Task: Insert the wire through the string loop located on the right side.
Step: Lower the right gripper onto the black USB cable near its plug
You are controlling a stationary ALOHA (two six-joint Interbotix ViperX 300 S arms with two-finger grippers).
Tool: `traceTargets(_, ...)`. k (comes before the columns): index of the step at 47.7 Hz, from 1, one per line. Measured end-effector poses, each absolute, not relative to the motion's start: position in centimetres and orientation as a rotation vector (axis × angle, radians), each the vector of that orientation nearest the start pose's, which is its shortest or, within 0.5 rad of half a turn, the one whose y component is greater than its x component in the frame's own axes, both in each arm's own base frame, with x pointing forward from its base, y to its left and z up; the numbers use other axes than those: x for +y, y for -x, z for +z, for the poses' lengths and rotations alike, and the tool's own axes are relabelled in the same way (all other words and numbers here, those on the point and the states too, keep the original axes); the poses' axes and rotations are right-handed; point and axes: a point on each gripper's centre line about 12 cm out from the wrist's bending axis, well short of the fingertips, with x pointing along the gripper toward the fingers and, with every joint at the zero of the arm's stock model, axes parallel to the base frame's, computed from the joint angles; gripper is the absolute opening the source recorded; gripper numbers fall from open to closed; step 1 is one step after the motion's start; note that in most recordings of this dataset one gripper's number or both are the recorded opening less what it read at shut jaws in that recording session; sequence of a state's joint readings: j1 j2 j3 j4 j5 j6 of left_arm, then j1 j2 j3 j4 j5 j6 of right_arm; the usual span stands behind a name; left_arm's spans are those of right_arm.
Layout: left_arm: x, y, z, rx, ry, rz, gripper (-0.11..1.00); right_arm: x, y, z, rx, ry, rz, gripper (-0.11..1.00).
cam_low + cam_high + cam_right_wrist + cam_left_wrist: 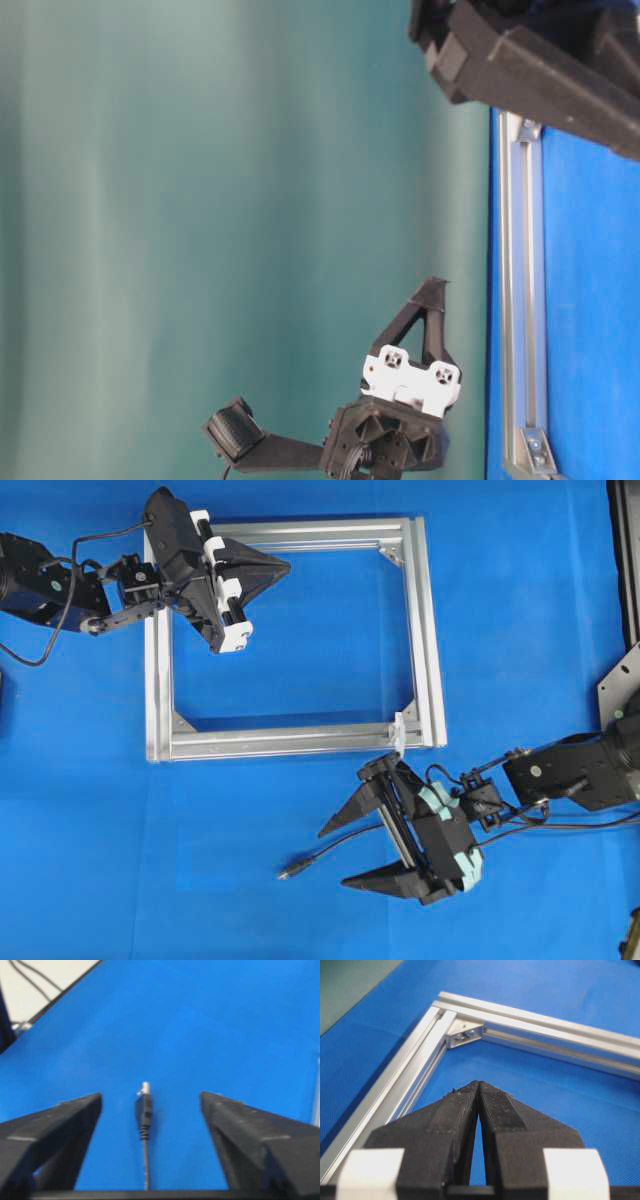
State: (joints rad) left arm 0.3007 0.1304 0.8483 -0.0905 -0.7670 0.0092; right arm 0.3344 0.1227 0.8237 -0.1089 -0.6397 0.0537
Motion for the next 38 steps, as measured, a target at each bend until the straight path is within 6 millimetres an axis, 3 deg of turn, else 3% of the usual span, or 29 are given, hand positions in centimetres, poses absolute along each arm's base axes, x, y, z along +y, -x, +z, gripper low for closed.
traceTargets(5, 12.0, -36.2, 14.3, 0.203, 0.080, 0.367, -0.02, 13.3, -35.9, 13.7, 0.308, 0.075, 0.401, 0.79)
traceTargets(13, 12.0, -36.2, 14.3, 0.202, 0.087, 0.369, -0.02, 13.3, -36.0, 13.6, 0.313, 0.067, 0.393, 0.83)
traceTargets(27, 12.0, -36.2, 14.3, 0.202, 0.086, 0.367, -0.02, 13.1, -36.6, 9.5, 0.416, 0.049, 0.354, 0.82)
traceTargets(38, 12.0, -36.2, 14.3, 0.202, 0.088, 0.369, -0.02, 13.2, -37.1, 8.1, 0.446, 0.048, 0.348, 0.82)
